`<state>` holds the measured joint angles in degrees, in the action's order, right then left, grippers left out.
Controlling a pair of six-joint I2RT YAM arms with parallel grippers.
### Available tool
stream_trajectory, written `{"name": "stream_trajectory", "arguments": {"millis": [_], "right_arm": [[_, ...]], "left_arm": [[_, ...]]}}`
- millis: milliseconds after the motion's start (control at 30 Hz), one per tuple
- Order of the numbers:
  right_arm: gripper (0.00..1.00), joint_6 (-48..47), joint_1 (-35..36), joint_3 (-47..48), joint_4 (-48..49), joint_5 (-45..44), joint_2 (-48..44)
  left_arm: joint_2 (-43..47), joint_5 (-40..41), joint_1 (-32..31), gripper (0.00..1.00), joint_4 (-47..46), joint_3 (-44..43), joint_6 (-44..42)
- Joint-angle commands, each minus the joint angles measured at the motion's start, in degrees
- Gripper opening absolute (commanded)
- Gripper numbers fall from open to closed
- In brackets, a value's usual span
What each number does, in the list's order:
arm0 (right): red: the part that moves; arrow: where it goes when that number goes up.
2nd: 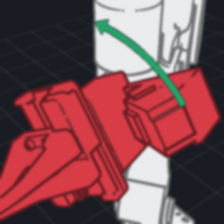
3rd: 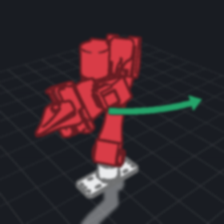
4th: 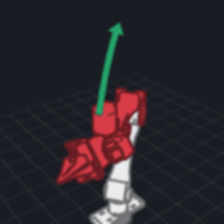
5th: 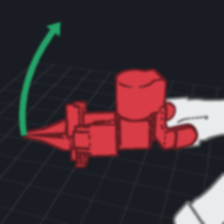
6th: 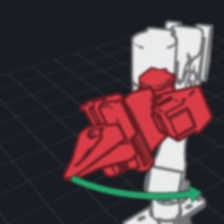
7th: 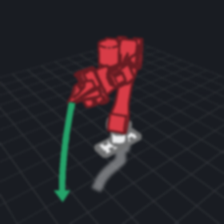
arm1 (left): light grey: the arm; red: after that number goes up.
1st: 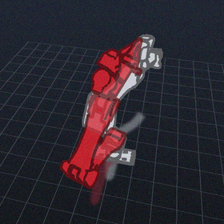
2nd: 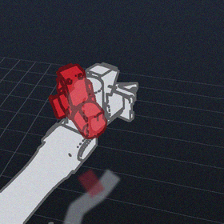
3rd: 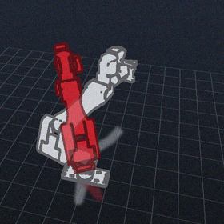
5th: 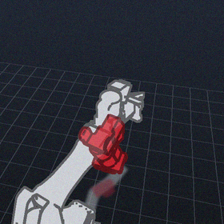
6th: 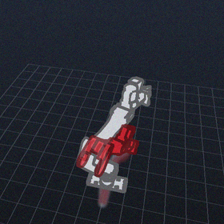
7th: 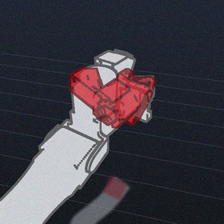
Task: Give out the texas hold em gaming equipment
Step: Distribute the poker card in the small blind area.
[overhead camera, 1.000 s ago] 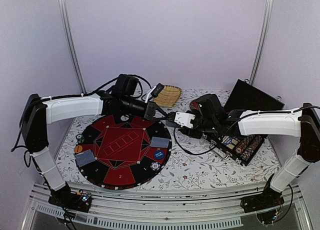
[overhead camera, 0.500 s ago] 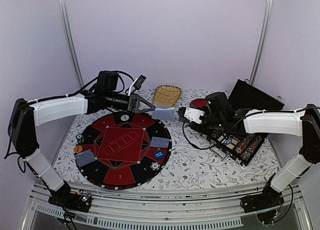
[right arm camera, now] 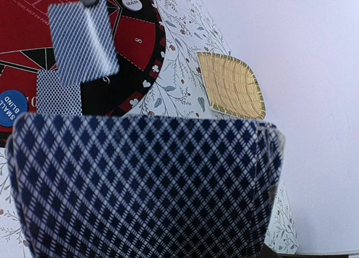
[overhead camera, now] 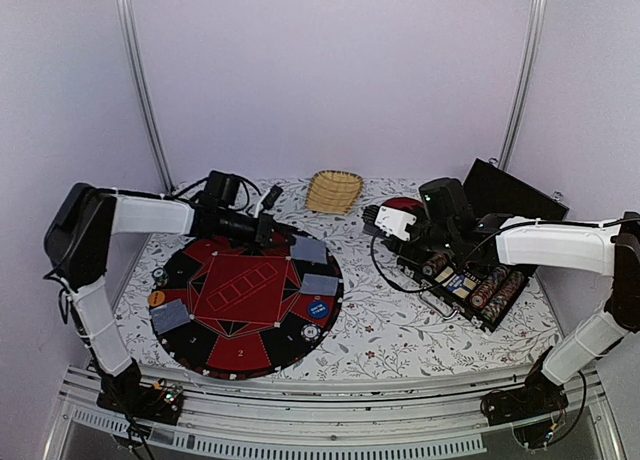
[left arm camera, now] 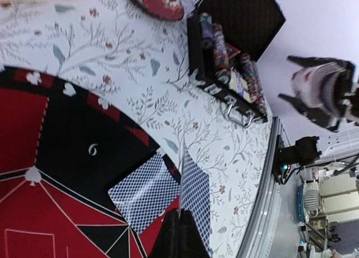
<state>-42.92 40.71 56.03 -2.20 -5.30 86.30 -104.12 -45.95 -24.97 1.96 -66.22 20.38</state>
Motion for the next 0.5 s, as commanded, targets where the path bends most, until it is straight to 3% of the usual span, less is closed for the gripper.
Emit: {"name": "stream_trajectory", "arguments": {"millis": [0, 200, 467], "right_arm": [[0.48, 0.0, -0.3, 1.0, 0.5, 0.7, -1.8], [0.48, 0.4, -0.3, 1.2, 0.3, 0.9, -1.6], [0.48, 0.9, -0.2, 1.1, 0.0, 1.7, -2.1]], "left_arm": [[-6.6, -2.5, -3.7, 0.0, -6.9, -0.8, 2.0], [-15.4, -2.7, -5.9, 0.0, -8.3, -5.1, 2.1], [-18.4, -2.0, -5.5, 0.0, -12.1, -5.3, 4.0]]}}
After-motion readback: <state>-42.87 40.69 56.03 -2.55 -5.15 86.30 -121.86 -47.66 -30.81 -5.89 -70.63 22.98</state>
